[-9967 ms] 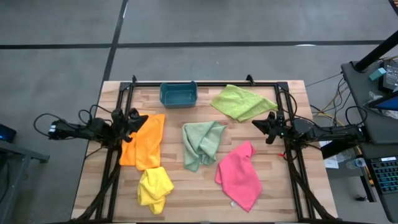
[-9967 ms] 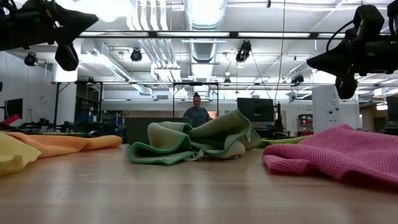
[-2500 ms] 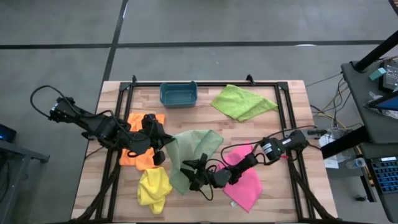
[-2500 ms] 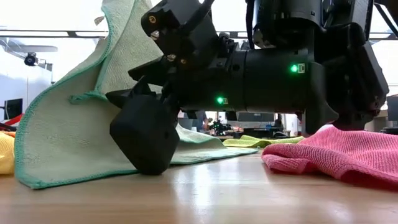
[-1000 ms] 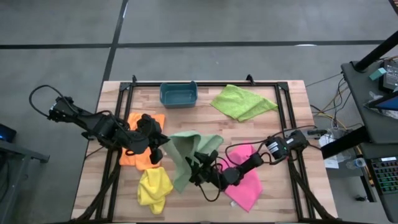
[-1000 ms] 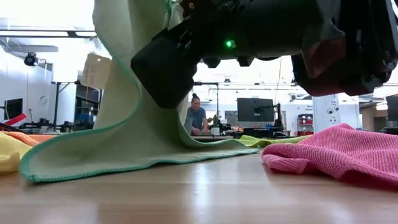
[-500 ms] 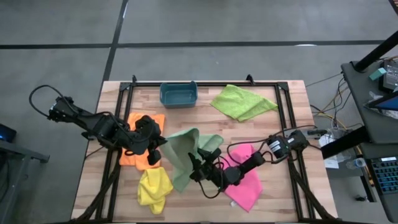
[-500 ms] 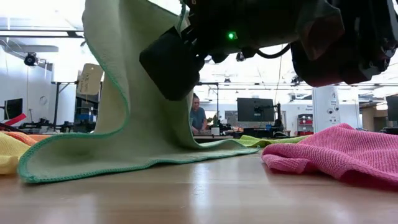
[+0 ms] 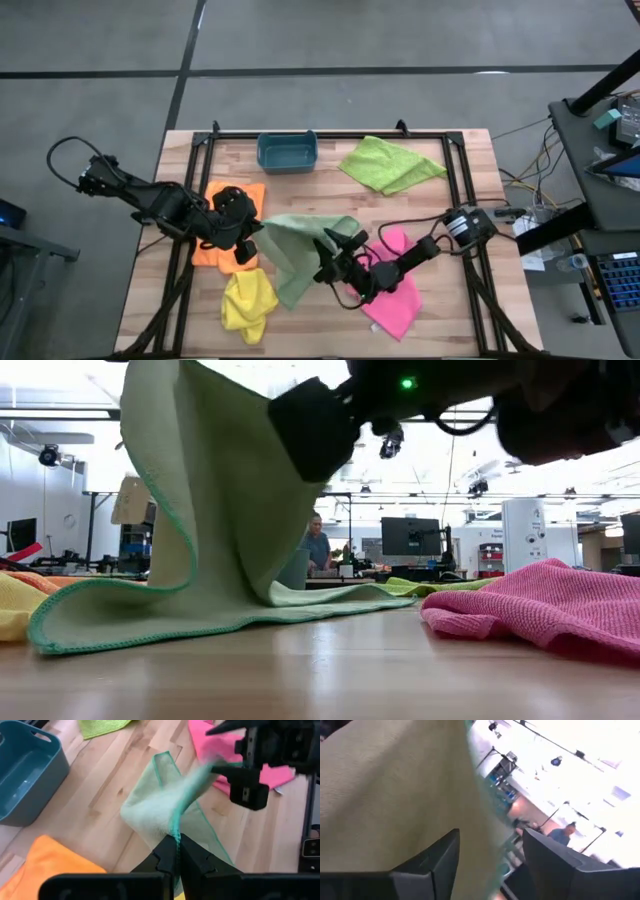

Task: Fold microfiber towels
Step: Fold the blue towel

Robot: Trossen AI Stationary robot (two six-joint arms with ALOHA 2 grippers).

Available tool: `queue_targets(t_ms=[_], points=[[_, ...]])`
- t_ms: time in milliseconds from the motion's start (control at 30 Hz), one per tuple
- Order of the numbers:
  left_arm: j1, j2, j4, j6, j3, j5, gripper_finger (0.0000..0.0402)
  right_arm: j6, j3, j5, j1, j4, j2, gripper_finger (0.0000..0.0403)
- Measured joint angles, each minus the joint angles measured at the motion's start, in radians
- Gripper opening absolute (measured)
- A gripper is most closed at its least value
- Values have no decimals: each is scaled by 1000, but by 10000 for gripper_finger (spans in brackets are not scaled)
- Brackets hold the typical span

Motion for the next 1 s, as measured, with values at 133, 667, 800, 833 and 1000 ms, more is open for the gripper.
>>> queue_targets(t_ms=[133,667,800,833,1000], points=[[0,0,8,0,0,1,0,192,-88,-48,-21,-31,-58,207],[1,1,44,1,0,2,0,1077,-259,-738,-109,-775,-316,207],[1,1,48,1,1,2,0,1211,-260,-965,-150,-789,-315,207],[1,1,48,1,1,2,0,1226,-253,-1006,-154,-788,-315,207],[1,1,48,0,1,-38,0,1135,-214,-1033,-138,-783,-304,207]])
